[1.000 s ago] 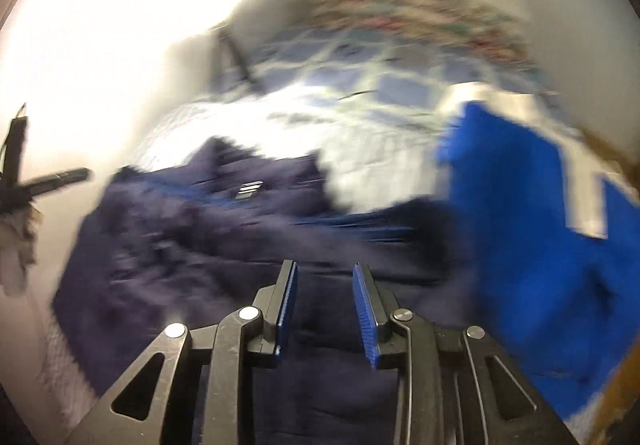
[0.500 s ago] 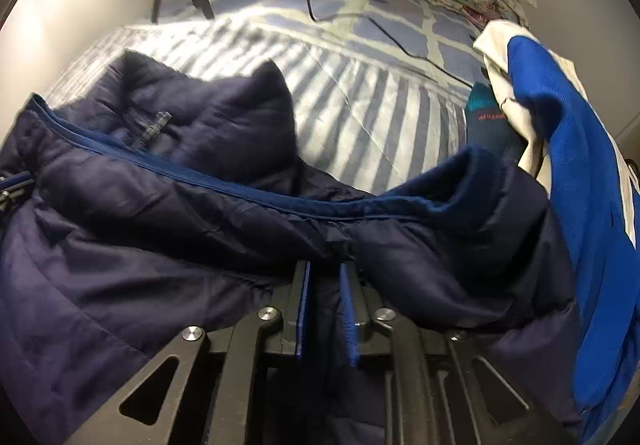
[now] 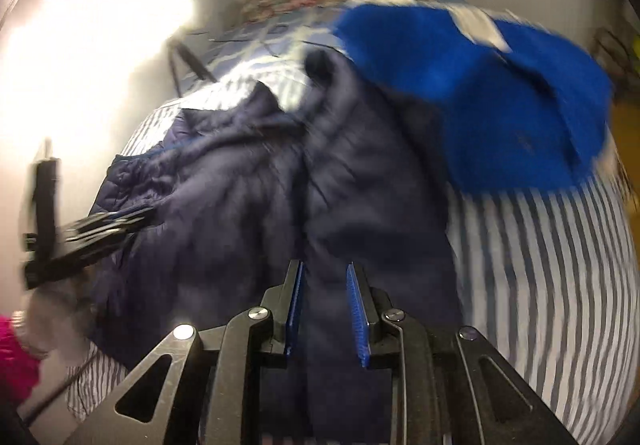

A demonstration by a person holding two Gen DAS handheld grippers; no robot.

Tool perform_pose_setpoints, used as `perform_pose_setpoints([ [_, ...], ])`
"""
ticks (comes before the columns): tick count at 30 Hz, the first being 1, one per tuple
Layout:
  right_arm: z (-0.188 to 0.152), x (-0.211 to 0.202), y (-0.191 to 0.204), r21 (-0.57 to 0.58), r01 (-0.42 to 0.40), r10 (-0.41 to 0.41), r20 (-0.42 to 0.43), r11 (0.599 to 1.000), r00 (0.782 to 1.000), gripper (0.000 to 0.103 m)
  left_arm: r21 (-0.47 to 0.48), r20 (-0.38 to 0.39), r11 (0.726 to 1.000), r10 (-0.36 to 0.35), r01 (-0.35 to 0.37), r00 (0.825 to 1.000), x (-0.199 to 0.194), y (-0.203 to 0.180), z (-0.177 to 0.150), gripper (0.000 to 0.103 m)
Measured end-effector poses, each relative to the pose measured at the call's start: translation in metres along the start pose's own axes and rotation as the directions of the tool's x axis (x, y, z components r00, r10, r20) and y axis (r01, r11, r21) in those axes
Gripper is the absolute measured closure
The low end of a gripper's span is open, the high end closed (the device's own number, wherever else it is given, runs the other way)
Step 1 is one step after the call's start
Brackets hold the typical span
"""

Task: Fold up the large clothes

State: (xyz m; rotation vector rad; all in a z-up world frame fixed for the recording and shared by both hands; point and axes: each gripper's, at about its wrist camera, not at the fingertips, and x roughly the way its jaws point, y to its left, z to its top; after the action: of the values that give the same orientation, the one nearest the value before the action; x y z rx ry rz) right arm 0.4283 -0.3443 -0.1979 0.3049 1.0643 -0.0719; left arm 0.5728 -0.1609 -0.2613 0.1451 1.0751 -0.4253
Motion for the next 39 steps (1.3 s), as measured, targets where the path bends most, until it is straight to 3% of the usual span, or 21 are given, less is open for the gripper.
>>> perform_pose_setpoints([
  [2, -0.015, -0.001, -0.017, 0.070, 0.004, -0.004, -0.011, 0.998, 1.000, 0.072, 0.023, 0.029, 1.000, 0.014, -0.015, 0.999, 0.009, -0.003, -0.004, 0.079],
  [5, -0.034, -0.005, -0.041, 0.148, 0.055, -0.055, -0.006, 0.987, 0.998, 0.060, -0.002, 0.000, 1.000, 0.004, -0.004, 1.000, 0.001, 0.001, 0.000, 0.079],
  [7, -0.042, -0.010, -0.054, 0.205, 0.079, -0.084, 0.016, 0.975, 0.996, 0.044, -0.038, 0.012, 0.999, -0.010, 0.011, 1.000, -0.020, 0.004, 0.000, 0.079],
  [13, -0.056, 0.007, -0.075, 0.328, 0.017, -0.020, 0.007, 0.945, 1.000, 0.033, -0.068, 0.096, 0.992, -0.096, 0.103, 0.991, -0.086, -0.022, -0.046, 0.079],
  [17, -0.068, 0.025, -0.083, 0.416, -0.039, 0.048, -0.011, 0.909, 0.999, 0.023, -0.070, 0.033, 0.989, -0.125, 0.128, 0.992, -0.061, -0.050, -0.076, 0.079],
  [21, -0.068, 0.033, -0.084, 0.454, -0.059, 0.062, 0.007, 0.889, 0.998, 0.018, -0.088, 0.054, 0.992, -0.088, 0.092, 0.995, -0.034, -0.052, -0.092, 0.080],
  [23, -0.066, 0.037, -0.081, 0.470, -0.093, 0.097, 0.017, 0.878, 0.995, 0.027, -0.128, 0.063, 0.986, -0.101, 0.109, 0.993, -0.033, -0.049, -0.090, 0.080],
  [25, -0.062, 0.042, -0.074, 0.475, -0.113, 0.124, 0.008, 0.873, 0.992, 0.057, -0.129, 0.051, 0.986, -0.103, 0.109, 0.993, -0.038, -0.049, -0.088, 0.080],
  [27, -0.057, 0.041, -0.066, 0.483, -0.129, 0.145, 0.004, 0.866, 0.989, 0.079, -0.133, 0.055, 0.986, -0.093, 0.100, 0.994, -0.055, -0.045, -0.087, 0.080],
  [28, -0.054, 0.037, -0.060, 0.480, -0.125, 0.138, 0.009, 0.868, 0.990, 0.085, -0.133, 0.075, 0.987, -0.085, 0.094, 0.994, -0.068, -0.043, -0.087, 0.080],
  [35, -0.030, 0.005, -0.017, 0.398, -0.088, 0.079, 0.038, 0.913, 0.996, 0.092, -0.171, 0.146, 0.984, -0.013, 0.038, 0.989, -0.161, -0.025, -0.114, 0.080],
  [39, -0.014, -0.019, 0.028, 0.253, -0.059, 0.048, 0.049, 0.966, 0.998, 0.093, -0.237, 0.156, 0.971, 0.018, 0.019, 0.988, -0.199, -0.011, -0.134, 0.080],
])
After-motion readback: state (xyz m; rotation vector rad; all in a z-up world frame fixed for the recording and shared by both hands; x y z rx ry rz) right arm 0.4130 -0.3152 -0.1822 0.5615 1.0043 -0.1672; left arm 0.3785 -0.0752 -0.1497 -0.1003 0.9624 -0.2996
